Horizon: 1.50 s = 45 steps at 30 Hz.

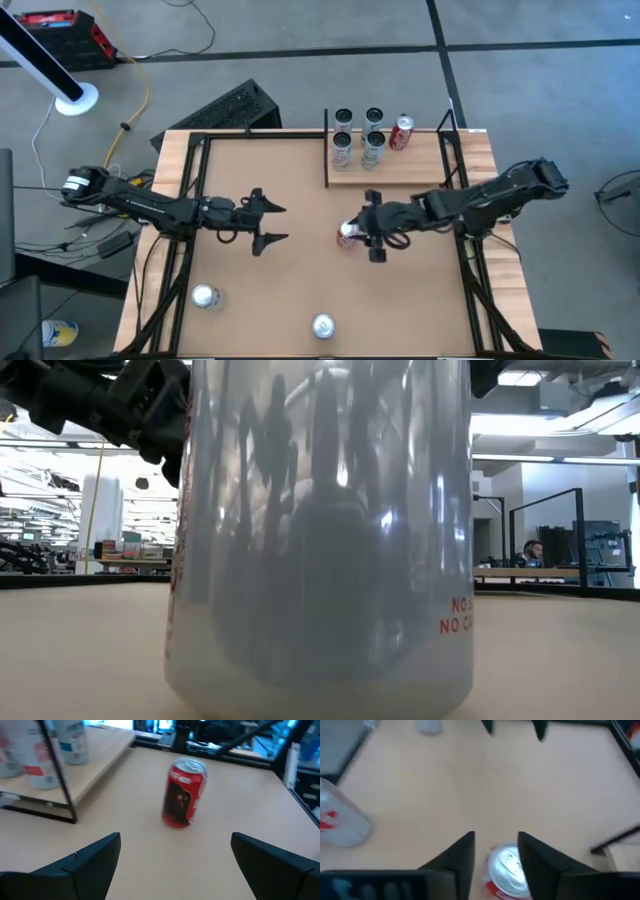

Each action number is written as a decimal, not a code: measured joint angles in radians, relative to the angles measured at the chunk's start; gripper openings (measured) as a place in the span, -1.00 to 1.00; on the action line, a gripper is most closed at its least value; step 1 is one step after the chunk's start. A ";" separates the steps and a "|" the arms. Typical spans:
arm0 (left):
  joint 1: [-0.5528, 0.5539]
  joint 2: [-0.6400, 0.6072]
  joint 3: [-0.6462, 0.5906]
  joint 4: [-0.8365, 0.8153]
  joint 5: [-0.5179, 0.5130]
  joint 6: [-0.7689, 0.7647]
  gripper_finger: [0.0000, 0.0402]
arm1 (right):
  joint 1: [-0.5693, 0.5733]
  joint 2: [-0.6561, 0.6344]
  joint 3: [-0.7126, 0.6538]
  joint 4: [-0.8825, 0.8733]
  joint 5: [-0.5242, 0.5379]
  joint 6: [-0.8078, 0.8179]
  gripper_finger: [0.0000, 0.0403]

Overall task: Place canned beverage on shelf
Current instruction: Put the red soda can on the shelf align with the other red soda can

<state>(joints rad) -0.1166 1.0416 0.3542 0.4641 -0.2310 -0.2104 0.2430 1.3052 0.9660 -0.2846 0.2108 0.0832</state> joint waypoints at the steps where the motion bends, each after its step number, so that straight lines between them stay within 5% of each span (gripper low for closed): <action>1: 0.003 0.003 0.000 0.003 0.012 0.008 0.81 | -0.006 0.019 0.024 -0.037 0.000 -0.003 -0.10; 8: 0.005 0.005 0.001 0.007 0.041 0.034 0.81 | -0.042 0.120 0.145 -0.247 -0.004 -0.055 0.39; 16: 0.006 0.005 0.001 0.019 0.061 0.075 0.81 | -0.080 0.191 0.219 -0.336 -0.057 -0.042 0.64; 45: 0.006 0.006 0.002 -0.006 0.091 0.058 0.81 | -0.122 0.297 0.220 -0.356 -0.103 -0.129 0.69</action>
<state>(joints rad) -0.1104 1.0473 0.3557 0.4578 -0.1402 -0.1522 0.1215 1.6024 1.1862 -0.6403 0.1074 -0.0460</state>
